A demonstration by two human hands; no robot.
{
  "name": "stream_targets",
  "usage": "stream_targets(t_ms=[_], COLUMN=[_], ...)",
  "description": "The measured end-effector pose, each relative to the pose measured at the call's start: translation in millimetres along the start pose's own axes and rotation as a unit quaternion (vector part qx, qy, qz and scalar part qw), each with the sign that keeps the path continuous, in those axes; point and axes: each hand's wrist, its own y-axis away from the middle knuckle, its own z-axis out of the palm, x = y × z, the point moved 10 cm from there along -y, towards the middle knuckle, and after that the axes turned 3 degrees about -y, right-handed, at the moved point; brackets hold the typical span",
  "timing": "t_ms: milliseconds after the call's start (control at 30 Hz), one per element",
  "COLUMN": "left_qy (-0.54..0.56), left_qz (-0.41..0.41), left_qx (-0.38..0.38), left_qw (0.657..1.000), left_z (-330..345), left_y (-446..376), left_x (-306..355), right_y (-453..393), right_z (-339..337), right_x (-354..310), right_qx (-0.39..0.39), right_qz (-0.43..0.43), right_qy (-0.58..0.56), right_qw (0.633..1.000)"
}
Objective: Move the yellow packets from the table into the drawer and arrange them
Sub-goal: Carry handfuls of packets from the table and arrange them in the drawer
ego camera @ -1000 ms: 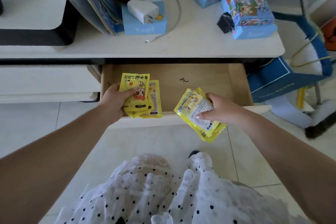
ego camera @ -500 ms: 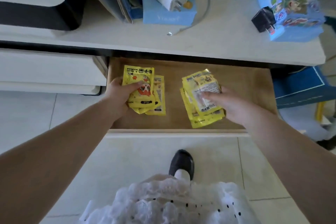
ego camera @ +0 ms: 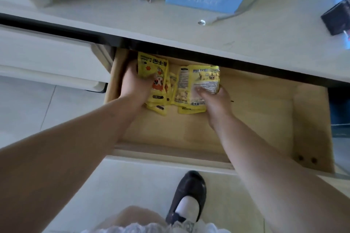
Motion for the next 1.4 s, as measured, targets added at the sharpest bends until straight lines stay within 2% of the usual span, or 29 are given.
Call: stream_targets(t_ms=[133, 200, 233, 300, 333, 400, 433, 467, 500, 633, 733, 800, 933, 1000, 1200, 1400], left_qy=[-0.112, -0.233, -0.294, -0.382, -0.429, -0.549, -0.604, -0.637, -0.644, -0.588, -0.589, -0.611, -0.652, -0.664, -0.673, -0.663], left_qz=[0.065, 0.136, 0.200, 0.356, 0.415, 0.451, 0.444, 0.436, 0.432, 0.398, 0.370, 0.374, 0.422, 0.427, 0.415, 0.428], left_qx=[-0.004, -0.004, -0.008, -0.071, -0.134, -0.255, -0.280, -0.283, -0.276, -0.222, -0.199, -0.186, -0.219, -0.228, -0.222, -0.210], left_qw=[0.992, 0.963, 0.935, 0.850, 0.791, 0.656, 0.600, 0.569, 0.567, 0.668, 0.690, 0.672, 0.591, 0.570, 0.571, 0.577], left_z=[4, 9, 12, 31, 44, 64, 67, 68, 70, 77, 78, 79, 91, 90, 84, 88], left_y=[5, 12, 18, 35, 47, 60, 60, 57, 56, 50, 51, 53, 60, 60, 58, 60], left_x=[15, 28, 39, 53, 50, 22, 7, 0, 0, 17, 18, 17, 8, 5, 3, 7], right_y=[-3, -3, -2, -2, -2, -2, -2, -2, -2, 0, 0, 0, 1, 0, -10, -12], right_z=[-7, -11, -12, -14, -14, -18, -20, -22, -23, -22, -22, -23, -18, -16, -49, -62], right_x=[-2, -7, -8, -11, -12, -13, -14, -14, -15, -18, -18, -19, -23, -22, -19, -33], right_qx=[0.026, 0.039, 0.044, 0.043, 0.040, 0.040, 0.042, 0.043, 0.041, 0.029, 0.024, 0.028, 0.010, -0.007, 0.002, 0.032], right_qz=[-0.013, -0.026, -0.031, -0.037, -0.039, -0.039, -0.040, -0.040, -0.042, -0.040, -0.022, -0.021, -0.054, -0.059, -0.057, -0.106], right_qy=[0.000, 0.004, 0.015, 0.038, 0.041, 0.046, 0.054, 0.061, 0.065, 0.086, 0.086, 0.089, 0.135, 0.151, 0.191, 0.282], right_qw=[1.000, 0.999, 0.998, 0.998, 0.998, 0.997, 0.997, 0.996, 0.996, 0.995, 0.996, 0.995, 0.989, 0.987, 0.980, 0.953])
